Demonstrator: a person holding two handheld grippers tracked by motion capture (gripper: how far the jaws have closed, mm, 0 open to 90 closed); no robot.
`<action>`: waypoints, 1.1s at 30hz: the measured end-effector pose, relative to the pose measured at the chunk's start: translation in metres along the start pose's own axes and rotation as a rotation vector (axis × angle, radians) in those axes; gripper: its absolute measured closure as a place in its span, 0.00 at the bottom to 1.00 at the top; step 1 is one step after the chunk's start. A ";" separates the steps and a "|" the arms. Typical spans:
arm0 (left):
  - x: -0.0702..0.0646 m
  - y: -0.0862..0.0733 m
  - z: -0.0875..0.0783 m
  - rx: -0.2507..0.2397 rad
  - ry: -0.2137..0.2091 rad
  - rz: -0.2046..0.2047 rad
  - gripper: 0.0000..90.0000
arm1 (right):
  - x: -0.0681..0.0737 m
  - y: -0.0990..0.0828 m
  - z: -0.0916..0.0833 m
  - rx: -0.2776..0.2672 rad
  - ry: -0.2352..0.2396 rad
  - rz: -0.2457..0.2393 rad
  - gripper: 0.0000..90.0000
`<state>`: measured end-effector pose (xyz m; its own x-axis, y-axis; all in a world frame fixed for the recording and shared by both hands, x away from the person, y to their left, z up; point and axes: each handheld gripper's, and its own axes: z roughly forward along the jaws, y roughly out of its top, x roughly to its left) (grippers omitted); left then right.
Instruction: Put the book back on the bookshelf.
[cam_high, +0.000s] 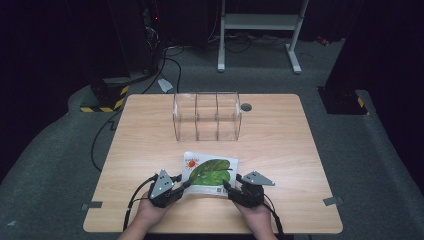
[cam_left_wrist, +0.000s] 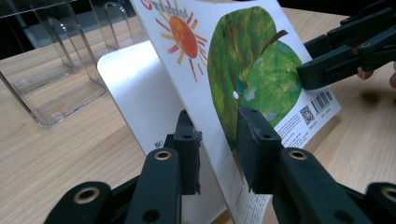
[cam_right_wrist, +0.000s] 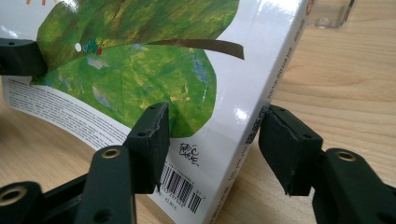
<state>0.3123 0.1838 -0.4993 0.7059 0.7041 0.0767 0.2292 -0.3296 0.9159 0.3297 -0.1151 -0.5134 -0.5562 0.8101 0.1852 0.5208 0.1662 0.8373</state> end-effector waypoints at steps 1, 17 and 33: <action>0.000 0.000 0.000 0.003 0.002 -0.002 0.78 | 0.000 0.000 -0.001 -0.005 -0.002 -0.002 0.50; -0.004 -0.012 0.013 0.114 0.017 0.059 0.81 | 0.002 -0.001 -0.020 -0.092 -0.030 -0.091 0.53; -0.004 -0.014 0.008 0.112 0.017 0.044 0.79 | -0.002 0.000 -0.024 -0.090 0.047 -0.105 0.38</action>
<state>0.3118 0.1808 -0.5158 0.7055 0.6979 0.1231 0.2725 -0.4275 0.8620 0.3153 -0.1304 -0.5010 -0.6356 0.7632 0.1166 0.3995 0.1960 0.8955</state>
